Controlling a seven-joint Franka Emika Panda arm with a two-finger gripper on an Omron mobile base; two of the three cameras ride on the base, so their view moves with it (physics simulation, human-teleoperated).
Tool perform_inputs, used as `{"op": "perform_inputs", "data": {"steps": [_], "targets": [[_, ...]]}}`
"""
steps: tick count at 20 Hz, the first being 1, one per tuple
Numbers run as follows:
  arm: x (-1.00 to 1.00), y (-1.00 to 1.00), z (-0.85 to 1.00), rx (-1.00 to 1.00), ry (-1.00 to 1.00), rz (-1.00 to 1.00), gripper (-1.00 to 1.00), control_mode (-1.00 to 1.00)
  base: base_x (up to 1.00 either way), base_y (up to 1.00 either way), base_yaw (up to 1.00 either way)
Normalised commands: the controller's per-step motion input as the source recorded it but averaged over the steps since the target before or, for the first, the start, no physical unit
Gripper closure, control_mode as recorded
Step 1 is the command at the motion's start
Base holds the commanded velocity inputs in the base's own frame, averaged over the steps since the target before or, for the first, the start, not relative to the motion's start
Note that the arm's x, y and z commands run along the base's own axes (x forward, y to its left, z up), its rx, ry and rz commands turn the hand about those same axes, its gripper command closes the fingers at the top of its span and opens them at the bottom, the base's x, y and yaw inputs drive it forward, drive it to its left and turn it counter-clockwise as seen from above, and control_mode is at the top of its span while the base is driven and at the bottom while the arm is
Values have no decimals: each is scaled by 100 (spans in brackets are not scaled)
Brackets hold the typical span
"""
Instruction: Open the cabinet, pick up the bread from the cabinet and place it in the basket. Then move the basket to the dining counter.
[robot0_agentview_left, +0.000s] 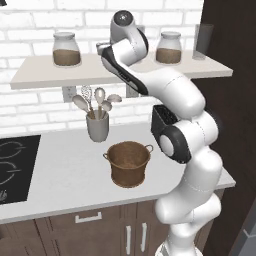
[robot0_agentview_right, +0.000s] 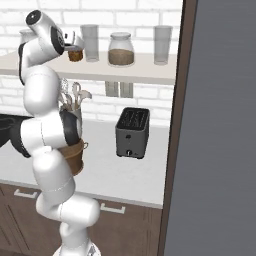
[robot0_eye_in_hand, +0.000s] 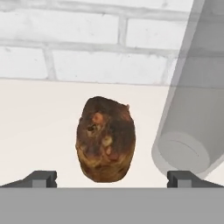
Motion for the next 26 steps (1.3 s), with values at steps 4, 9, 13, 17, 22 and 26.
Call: {"op": "perform_inputs", "data": {"steps": [4,9,13,17,22,26], "targets": [[26,3,-4,0,4,0,-100,-100,0,0,0],[30,1,-6,0,6,0,-100,-100,0,0,0],[28,0,-13,0,1,0,-100,-100,0,0,0],[25,4,-11,0,0,0,-100,-100,0,0,0],[16,0,-20,0,0,0,100,-100,0,0,0],[5,0,-42,0,0,0,100,-100,0,0,0]]}}
